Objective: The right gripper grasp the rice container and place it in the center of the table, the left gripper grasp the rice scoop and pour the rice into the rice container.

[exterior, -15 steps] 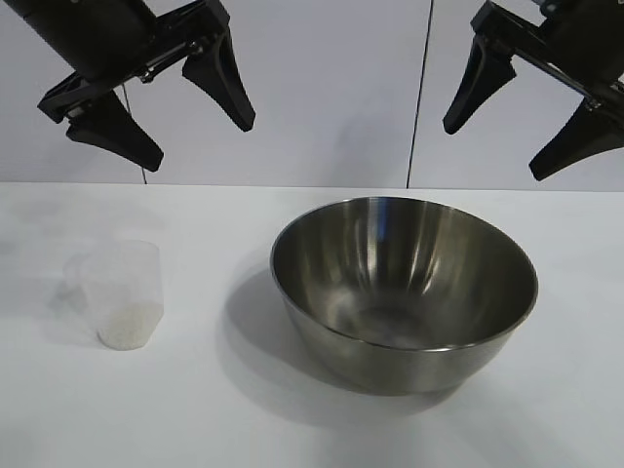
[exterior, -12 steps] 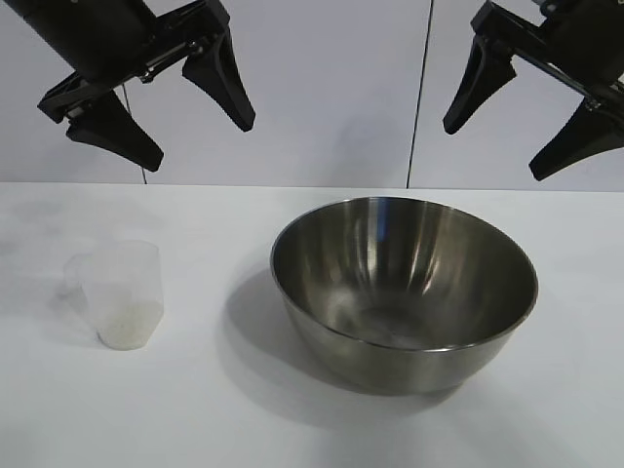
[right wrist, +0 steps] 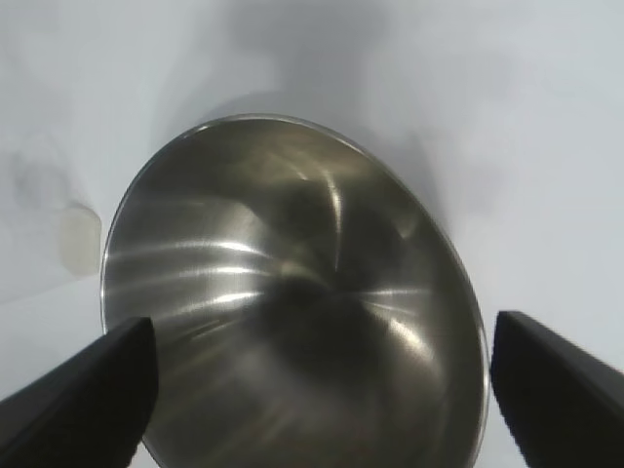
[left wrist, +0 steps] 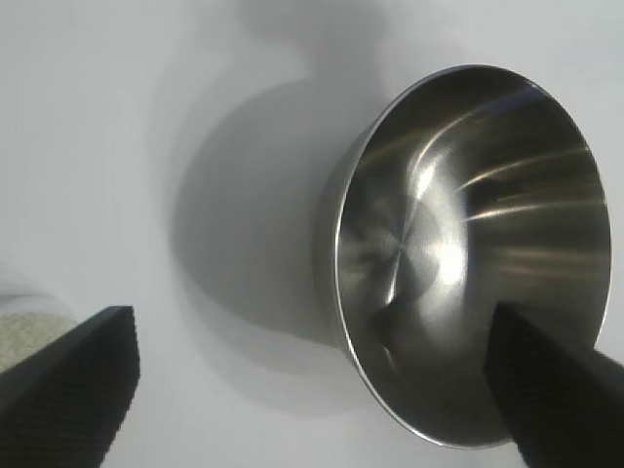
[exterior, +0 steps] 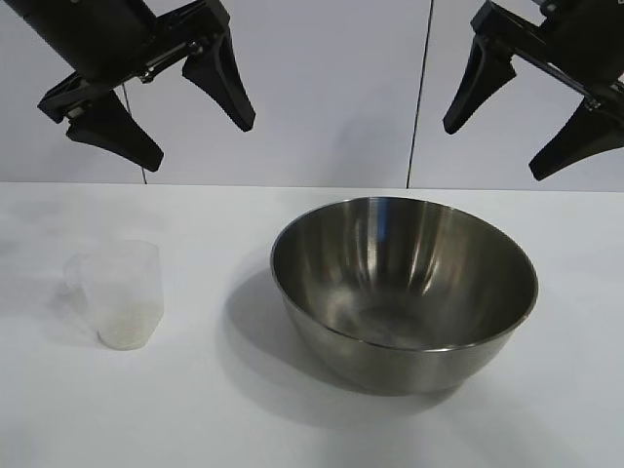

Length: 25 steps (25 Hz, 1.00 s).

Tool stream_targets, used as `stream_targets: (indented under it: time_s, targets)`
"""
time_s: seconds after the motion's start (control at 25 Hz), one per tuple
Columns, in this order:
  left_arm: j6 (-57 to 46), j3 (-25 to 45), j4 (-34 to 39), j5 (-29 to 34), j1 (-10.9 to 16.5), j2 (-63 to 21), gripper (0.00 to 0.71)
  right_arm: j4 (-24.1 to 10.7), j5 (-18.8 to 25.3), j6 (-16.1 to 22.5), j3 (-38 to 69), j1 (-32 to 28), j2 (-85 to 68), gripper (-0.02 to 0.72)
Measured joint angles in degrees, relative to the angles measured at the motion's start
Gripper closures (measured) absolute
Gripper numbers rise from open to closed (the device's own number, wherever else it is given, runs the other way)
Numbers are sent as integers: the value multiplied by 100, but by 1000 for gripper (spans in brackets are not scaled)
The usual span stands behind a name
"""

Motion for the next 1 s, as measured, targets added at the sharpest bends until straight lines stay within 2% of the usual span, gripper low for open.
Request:
stream_targets:
  time_s: [0.12, 0.28, 0.44, 0.64, 0.76, 1.0]
  targets:
    - [0, 0, 0, 0, 0, 0, 16, -111, 103, -104, 0, 0, 0, 65]
    - [0, 0, 0, 0, 0, 0, 16, -652, 440, -249, 0, 0, 0, 65]
    - [0, 0, 0, 0, 0, 0, 16, -1041, 451, -255, 7, 0, 0, 65]
    - [0, 0, 0, 0, 0, 0, 16, -1220, 104, -260, 281, 40, 60, 65]
    - [0, 0, 0, 0, 0, 0, 16, -1525, -221, -255, 466, 295, 182, 66]
    - [0, 0, 0, 0, 0, 0, 16, -1981, -612, 210, 516, 901, 570, 66]
